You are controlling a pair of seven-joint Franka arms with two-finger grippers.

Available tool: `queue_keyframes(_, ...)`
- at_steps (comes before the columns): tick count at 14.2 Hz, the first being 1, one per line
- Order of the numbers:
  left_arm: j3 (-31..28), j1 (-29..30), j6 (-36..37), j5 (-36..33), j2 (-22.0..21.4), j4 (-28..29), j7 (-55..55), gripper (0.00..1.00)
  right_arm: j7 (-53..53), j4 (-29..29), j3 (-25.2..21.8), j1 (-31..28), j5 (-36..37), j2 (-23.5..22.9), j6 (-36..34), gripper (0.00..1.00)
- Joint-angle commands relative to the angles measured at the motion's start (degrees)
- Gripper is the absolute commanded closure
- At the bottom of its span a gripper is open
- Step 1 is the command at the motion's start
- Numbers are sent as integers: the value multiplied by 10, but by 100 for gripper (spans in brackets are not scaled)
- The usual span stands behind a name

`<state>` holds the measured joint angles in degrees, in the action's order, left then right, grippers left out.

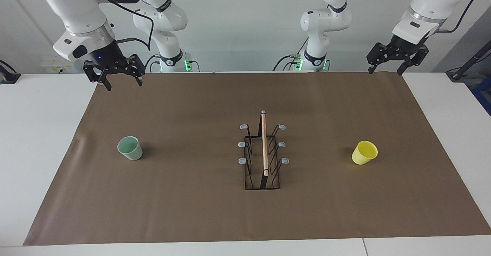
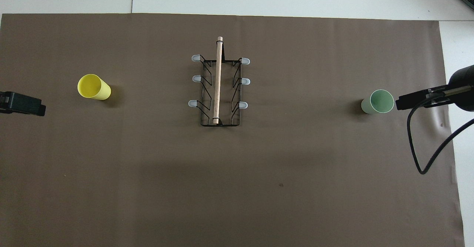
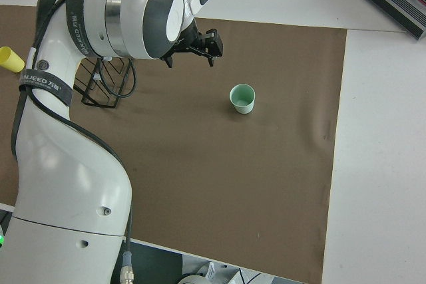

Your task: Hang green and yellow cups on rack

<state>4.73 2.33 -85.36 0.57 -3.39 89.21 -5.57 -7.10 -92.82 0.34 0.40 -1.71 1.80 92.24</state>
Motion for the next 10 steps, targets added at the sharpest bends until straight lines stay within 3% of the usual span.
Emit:
queue_keyframes(1,-2,-7,1,-5,-7,3,3,0,11,12,-4,9,7,-7,0,0)
queue_keyframes(6,-1,-3,12,-10,-20,24,22,0,11,5,-4,9,8,-6,4,0)
queue_keyframes(8,-7,5,-15,2,-24,46,36,0,8,1,-4,10,14,-7,8,0)
queue_keyframes(10,-9,9,-16,4,-4,44,47,0,7,0,-4,14,22,-14,10,0)
